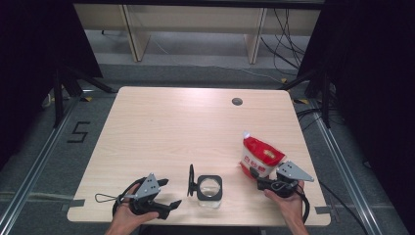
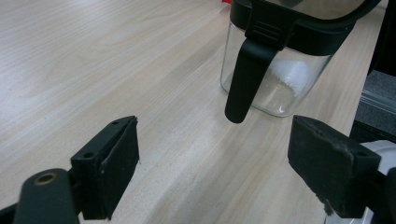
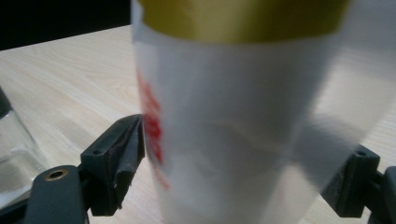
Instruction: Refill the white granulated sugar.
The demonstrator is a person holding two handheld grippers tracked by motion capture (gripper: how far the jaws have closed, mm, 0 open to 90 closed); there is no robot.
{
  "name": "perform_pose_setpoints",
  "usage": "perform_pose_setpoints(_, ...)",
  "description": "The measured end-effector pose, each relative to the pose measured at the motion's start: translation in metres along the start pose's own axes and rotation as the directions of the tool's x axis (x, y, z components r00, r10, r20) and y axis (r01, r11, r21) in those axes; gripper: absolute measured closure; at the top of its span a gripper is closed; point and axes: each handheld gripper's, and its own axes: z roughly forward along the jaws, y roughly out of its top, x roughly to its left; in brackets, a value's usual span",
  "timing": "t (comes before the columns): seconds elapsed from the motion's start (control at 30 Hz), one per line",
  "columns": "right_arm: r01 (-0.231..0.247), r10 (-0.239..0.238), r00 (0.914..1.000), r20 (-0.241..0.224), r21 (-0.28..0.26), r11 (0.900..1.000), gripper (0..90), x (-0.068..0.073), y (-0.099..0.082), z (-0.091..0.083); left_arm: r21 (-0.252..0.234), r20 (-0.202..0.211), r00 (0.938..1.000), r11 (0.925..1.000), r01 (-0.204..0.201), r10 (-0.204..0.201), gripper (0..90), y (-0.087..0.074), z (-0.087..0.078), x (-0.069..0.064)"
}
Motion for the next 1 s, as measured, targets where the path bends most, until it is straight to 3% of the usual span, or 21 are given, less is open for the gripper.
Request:
perform_pose_setpoints(0.03,0.001,-0.001,1.0000,0.004,-0.016,0.9999,19.6,-0.001,0.000,0.001,0.014,-0.002,0.9999,0.9998,-0.015,0.015,16.4,0.000,-0.001,0.001)
perform_pose_setpoints(0.07,0.006,-0.006,0.9978,-0.066,0.005,1.0000,19.9,-0.004,0.000,0.000,0.017,-0.001,0.9998,0.9997,-0.019,0.019,16.4,0.000,-0.001,0.001)
perform_pose_setpoints(0.23,0.025,-0.026,0.9993,-0.028,-0.033,0.9991,22.8,-0.002,-0.001,0.004,0.014,0.006,0.9999,0.9998,-0.012,0.012,16.4,0.000,-0.001,0.001)
perform_pose_setpoints(0.4,0.042,-0.045,0.9974,-0.056,-0.052,0.9978,22.9,-0.001,-0.001,0.008,0.010,0.004,0.9998,0.9997,0.021,-0.021,16.6,-0.001,0.000,0.000)
perform_pose_setpoints(0.43,0.043,-0.046,0.9976,-0.051,-0.057,0.9974,23.0,-0.002,-0.002,0.010,0.008,0.006,0.9998,0.9998,0.021,-0.021,16.6,-0.001,0.000,0.000)
perform_pose_setpoints(0.47,0.037,-0.041,0.9971,-0.064,-0.057,0.9977,23.0,-0.002,-0.002,0.011,0.015,0.002,1.0000,0.9999,-0.004,0.004,16.6,-0.001,0.000,0.001)
perform_pose_setpoints(0.53,0.042,-0.047,0.9963,-0.072,-0.073,0.9965,23.1,-0.003,-0.002,0.012,0.014,-0.001,0.9998,0.9997,0.020,-0.020,16.6,0.000,0.001,0.000)
perform_pose_setpoints(0.57,0.012,-0.015,0.9989,-0.044,-0.070,0.9975,23.1,0.000,-0.004,0.012,0.023,-0.008,0.9999,0.9997,0.008,-0.008,16.7,0.000,0.000,0.001)
perform_pose_setpoints(0.6,0.007,-0.011,0.9972,-0.074,-0.052,0.9986,23.0,-0.002,-0.003,0.012,0.010,0.002,0.9999,0.9998,0.015,-0.015,16.8,0.000,0.001,0.000)
perform_pose_setpoints(0.63,0.037,-0.040,0.9969,-0.068,-0.042,0.9984,23.0,-0.004,-0.002,0.012,0.025,-0.001,1.0000,0.9997,-0.003,0.003,16.8,-0.001,0.000,0.002)
perform_pose_setpoints(0.67,0.033,-0.037,0.9973,-0.064,-0.063,0.9975,23.1,-0.004,-0.003,0.014,0.010,0.005,0.9998,0.9998,0.018,-0.018,16.8,-0.001,0.001,0.000)
perform_pose_setpoints(0.7,0.048,-0.051,0.9969,-0.059,-0.062,0.9969,23.1,-0.005,-0.003,0.014,0.021,0.007,1.0000,0.9998,-0.006,0.006,16.8,0.000,0.001,0.002)
perform_pose_setpoints(0.77,0.035,-0.040,0.9968,-0.070,-0.062,0.9974,23.1,-0.005,-0.003,0.014,0.016,0.002,0.9997,0.9996,0.023,-0.023,16.8,0.000,0.002,0.000)
perform_pose_setpoints(0.87,0.007,-0.012,0.9970,-0.077,-0.067,0.9977,22.9,-0.004,-0.004,0.015,0.014,0.010,0.9999,0.9999,-0.004,0.003,16.9,0.000,0.002,0.001)
perform_pose_setpoints(0.9,0.059,-0.065,0.9940,-0.087,-0.072,0.9956,23.0,-0.009,-0.003,0.017,0.023,0.001,0.9999,0.9996,0.015,-0.015,16.9,0.000,0.002,0.000)
perform_pose_setpoints(0.93,0.069,-0.074,0.9946,-0.073,-0.069,0.9952,23.2,-0.009,-0.003,0.017,0.021,0.001,0.9999,0.9997,0.015,-0.015,16.9,0.000,0.002,0.000)
perform_pose_setpoints(0.97,0.021,-0.026,0.9976,-0.065,-0.086,0.9961,23.4,-0.006,-0.004,0.018,0.023,0.003,0.9999,0.9997,0.013,-0.013,16.9,0.000,0.002,0.000)
perform_pose_setpoints(1.0,0.028,-0.035,0.9966,-0.074,-0.096,0.9950,23.4,-0.008,-0.004,0.019,0.015,0.009,0.9999,0.9998,0.012,-0.013,16.9,-0.001,0.003,0.000)
